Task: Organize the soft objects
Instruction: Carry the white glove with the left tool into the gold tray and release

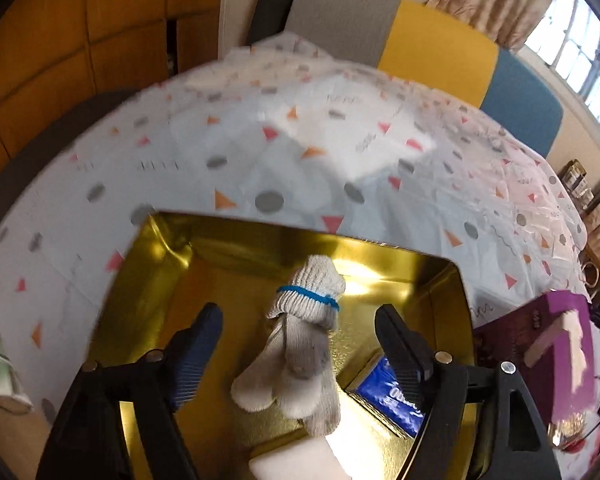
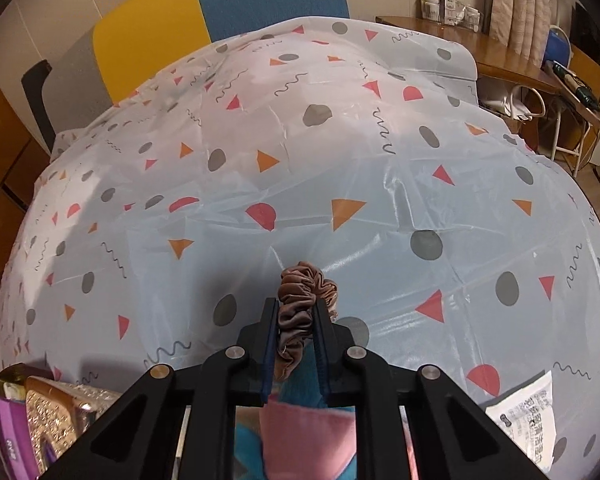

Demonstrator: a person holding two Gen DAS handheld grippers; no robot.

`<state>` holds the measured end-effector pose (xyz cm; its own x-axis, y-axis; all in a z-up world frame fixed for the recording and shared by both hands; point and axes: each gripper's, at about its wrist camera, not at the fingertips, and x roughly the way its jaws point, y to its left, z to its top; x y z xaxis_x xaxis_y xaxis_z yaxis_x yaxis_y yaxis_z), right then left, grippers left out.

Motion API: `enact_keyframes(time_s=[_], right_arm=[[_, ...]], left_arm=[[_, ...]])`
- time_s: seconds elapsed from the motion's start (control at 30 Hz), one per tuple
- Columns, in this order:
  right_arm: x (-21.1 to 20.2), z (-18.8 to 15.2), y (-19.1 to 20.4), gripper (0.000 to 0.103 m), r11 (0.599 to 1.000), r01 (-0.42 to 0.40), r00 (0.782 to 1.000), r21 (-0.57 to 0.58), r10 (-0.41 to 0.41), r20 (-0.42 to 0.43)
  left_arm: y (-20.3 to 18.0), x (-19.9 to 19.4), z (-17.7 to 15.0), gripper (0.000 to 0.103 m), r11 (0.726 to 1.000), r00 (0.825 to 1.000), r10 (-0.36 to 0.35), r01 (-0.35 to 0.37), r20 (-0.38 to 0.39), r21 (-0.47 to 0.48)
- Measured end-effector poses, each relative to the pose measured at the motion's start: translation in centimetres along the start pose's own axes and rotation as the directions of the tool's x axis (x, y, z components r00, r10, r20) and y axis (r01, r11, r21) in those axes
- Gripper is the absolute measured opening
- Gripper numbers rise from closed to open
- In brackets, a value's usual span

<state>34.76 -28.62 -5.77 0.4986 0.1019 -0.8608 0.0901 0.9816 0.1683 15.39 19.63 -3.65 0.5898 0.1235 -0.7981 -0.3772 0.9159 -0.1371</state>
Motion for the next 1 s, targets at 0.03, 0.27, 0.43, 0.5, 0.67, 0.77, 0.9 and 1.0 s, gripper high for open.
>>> enact_keyframes(time_s=[0.03,0.27,0.43,0.5,0.67,0.77,0.9,1.0], right_arm=[[-0.3,-0.2,-0.1,0.015,1.0,-0.005,1.0,0.005,0.005,0.003],[-2.5,-1.8,0.1,0.015,0.999,-0.04,0.999,-0.002,0.041,0.028],[-4.8,-3.2,-0.6,0.013,0.996,-0.086,0.995,0.006,0.085,0.047],[-5.8,-3.8,-0.8,0.013,0.995,-0.102,0.993,-0.001,0.101,0.057],[-7.5,-5.5,-0.9,0.013,0.994,-0.104,0.993,-0.04,0.106,0.048],[-7.9,-6.5,-1.2,0.013,0.995,-0.088,0.995,-0.042,0.09,0.044],[-8.4,-7.5,-1.3,0.013,0.996,-0.083,0.995,-0.035,0.085,0.044],[-8.8,-7.8,-0.8,0.013,0.995,-0.086,0.995,-0.039,0.088,0.051]], left_arm=[[-0.1,-0.2,0.1,0.079,1.0,1.0,0.001,-0.001,0.013,0.011],[-1.7,-4.5,-2.5,0.087,0.994,0.996,-0.052,0.044,0.078,0.1],[-2.8,-6.2,-4.5,0.087,0.988,0.991,-0.111,0.101,0.076,0.119],[-3.3,-6.8,-5.2,0.087,0.984,0.989,-0.131,0.121,0.074,0.135],[-4.5,-8.0,-7.2,0.087,0.972,0.987,-0.141,0.123,0.076,0.198],[-4.7,-8.4,-8.1,0.087,0.968,0.987,-0.146,0.129,0.065,0.217],[-4.7,-9.0,-9.5,0.087,0.963,0.987,-0.149,0.132,0.056,0.234],[-4.5,-9.3,-10.3,0.088,0.961,0.988,-0.146,0.13,0.051,0.243]])
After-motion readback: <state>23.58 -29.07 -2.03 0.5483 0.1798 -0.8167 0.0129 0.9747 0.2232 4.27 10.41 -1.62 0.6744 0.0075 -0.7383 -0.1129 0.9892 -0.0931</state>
